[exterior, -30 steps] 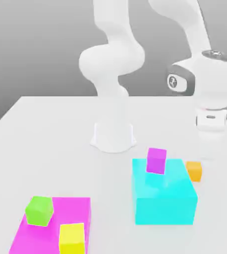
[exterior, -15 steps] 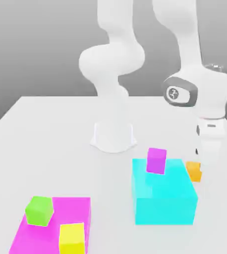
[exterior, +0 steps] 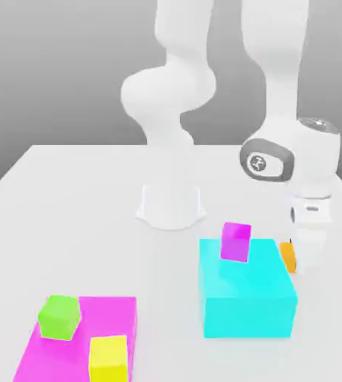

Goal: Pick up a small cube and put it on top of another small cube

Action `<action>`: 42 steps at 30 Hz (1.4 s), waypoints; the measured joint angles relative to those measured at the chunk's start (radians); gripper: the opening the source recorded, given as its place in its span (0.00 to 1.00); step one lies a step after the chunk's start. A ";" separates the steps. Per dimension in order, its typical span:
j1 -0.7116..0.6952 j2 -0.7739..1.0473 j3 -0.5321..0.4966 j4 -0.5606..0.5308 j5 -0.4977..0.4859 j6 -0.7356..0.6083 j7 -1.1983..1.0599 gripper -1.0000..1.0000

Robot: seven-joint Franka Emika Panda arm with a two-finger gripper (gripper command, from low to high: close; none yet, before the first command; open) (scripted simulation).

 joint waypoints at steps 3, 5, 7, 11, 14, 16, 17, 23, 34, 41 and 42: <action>0.007 0.012 -0.005 -0.002 0.000 0.011 0.003 0.00; 0.007 0.012 -0.005 -0.002 -0.001 0.011 0.005 0.00; 0.010 0.018 -0.008 -0.003 -0.003 0.016 0.008 0.00; -0.014 -0.019 0.010 0.003 -0.004 -0.018 -0.001 0.00; -0.038 -0.059 0.034 0.005 0.011 -0.054 -0.020 0.00; -0.056 -0.085 0.052 0.006 0.023 -0.077 -0.033 0.00; -0.061 -0.097 0.060 0.006 0.035 -0.088 -0.043 0.00; -0.092 -0.167 0.106 -0.003 0.102 -0.147 -0.094 0.00; -0.090 -0.267 0.146 -0.047 0.211 -0.219 -0.157 0.00; -0.146 -0.276 0.091 0.033 0.183 -0.274 -0.239 0.00; -0.173 -0.272 0.076 0.055 0.169 -0.289 -0.262 0.00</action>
